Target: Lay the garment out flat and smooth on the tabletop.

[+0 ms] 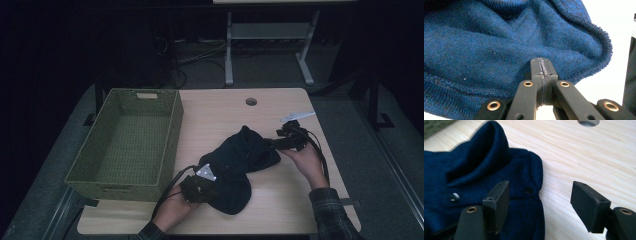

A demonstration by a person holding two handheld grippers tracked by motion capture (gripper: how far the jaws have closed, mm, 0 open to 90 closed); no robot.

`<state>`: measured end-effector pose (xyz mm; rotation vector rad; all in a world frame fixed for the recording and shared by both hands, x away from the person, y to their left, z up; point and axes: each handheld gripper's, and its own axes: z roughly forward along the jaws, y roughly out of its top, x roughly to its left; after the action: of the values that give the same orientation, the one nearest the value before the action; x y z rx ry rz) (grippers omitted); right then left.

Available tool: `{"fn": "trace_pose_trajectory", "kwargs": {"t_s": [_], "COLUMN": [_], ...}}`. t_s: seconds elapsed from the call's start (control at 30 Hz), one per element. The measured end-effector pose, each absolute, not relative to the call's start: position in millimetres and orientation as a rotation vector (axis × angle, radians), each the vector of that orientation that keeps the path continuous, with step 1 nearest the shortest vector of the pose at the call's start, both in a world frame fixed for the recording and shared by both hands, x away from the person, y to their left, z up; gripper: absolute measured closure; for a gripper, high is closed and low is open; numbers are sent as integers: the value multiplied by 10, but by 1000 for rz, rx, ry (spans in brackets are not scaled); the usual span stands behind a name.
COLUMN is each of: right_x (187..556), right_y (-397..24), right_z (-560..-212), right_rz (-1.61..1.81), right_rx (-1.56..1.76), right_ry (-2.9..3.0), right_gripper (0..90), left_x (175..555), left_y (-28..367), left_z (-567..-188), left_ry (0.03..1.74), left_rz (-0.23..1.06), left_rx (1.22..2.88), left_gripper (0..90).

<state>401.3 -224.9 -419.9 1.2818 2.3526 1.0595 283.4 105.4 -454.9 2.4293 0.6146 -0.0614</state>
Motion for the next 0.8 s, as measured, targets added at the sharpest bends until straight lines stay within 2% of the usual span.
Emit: {"fn": "trace_pose_trajectory", "kwargs": {"t_s": [0.5,0.67,0.73,0.77,0.8], "right_x": [4215,4209,4207,4207,4199], "right_y": [-2067,-2003,-1997,-1997,-1983], "right_z": [-4579,-4611,-4625,-4625,-4623], "right_rz": [983,956,965,965,968], "right_rx": [1304,1259,1245,1245,1248], "right_ry": [2461,2478,2493,2493,2502], "right_gripper": [345,438,526,526,581], "left_x": [2832,2832,2832,2832,2832], "left_y": [1053,1052,1053,1052,1051], "left_z": [-4549,-4549,-4549,-4549,-4548], "left_ry": [617,616,616,616,616], "left_rz": [-61,-60,-60,-60,-59], "left_rx": [2429,2430,2430,2430,2431], "left_gripper": [899,899,899,899,899]}}
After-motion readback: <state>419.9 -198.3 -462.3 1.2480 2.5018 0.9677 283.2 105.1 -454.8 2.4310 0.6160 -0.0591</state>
